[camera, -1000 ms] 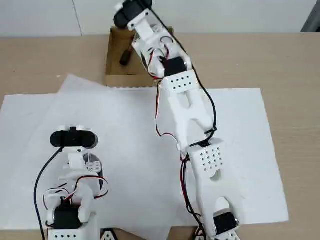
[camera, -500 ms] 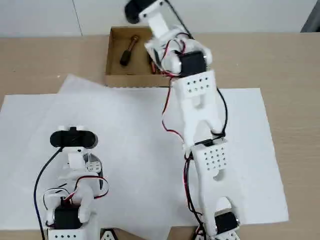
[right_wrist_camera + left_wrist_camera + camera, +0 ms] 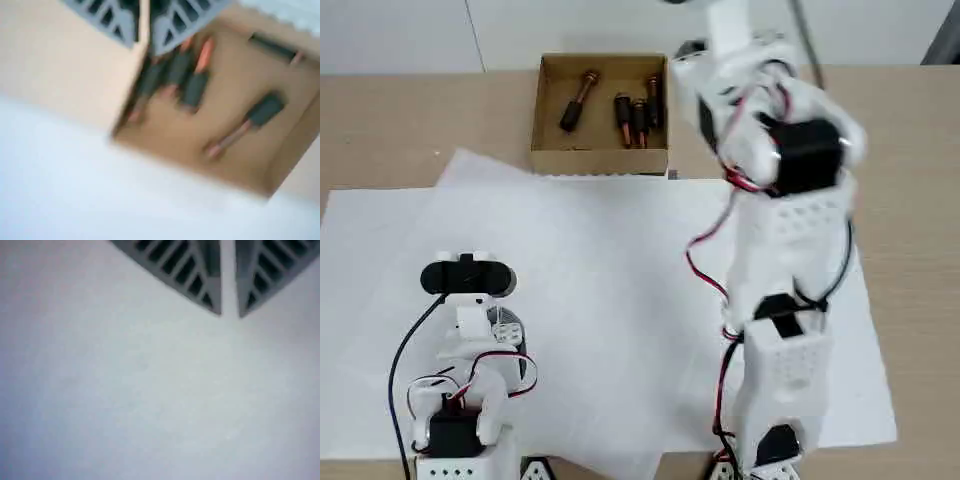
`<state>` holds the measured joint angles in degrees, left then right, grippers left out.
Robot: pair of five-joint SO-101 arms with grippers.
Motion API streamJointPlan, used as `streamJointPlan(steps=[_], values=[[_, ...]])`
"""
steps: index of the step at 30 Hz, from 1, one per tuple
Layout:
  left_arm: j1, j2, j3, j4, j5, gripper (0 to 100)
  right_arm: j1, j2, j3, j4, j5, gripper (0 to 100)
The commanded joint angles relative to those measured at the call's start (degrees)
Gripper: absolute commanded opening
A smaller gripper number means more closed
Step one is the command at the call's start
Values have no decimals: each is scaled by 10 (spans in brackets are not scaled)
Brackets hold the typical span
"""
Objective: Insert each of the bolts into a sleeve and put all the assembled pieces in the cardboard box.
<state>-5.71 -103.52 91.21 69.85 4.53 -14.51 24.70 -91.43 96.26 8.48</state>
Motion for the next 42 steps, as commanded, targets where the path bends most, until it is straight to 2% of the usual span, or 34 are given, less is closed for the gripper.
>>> streamJointPlan(steps=[1, 14, 21, 26, 35, 42], values=[[2, -5, -3, -1, 2, 6, 30, -93, 42, 7, -5, 3], [2, -5, -3, -1, 2, 6, 88, -457, 504, -4, -11, 3], [2, -5, -3, -1, 2, 6, 88, -619, 754, -11, -87, 3], [2, -5, -3, -1, 2, 6, 102, -748, 956, -65, -98, 3], [2, -5, -3, -1, 2, 6, 102, -1029, 1360, -230, -94, 3], [2, -5, -3, -1, 2, 6, 100, -1198, 1560, -253, -92, 3]])
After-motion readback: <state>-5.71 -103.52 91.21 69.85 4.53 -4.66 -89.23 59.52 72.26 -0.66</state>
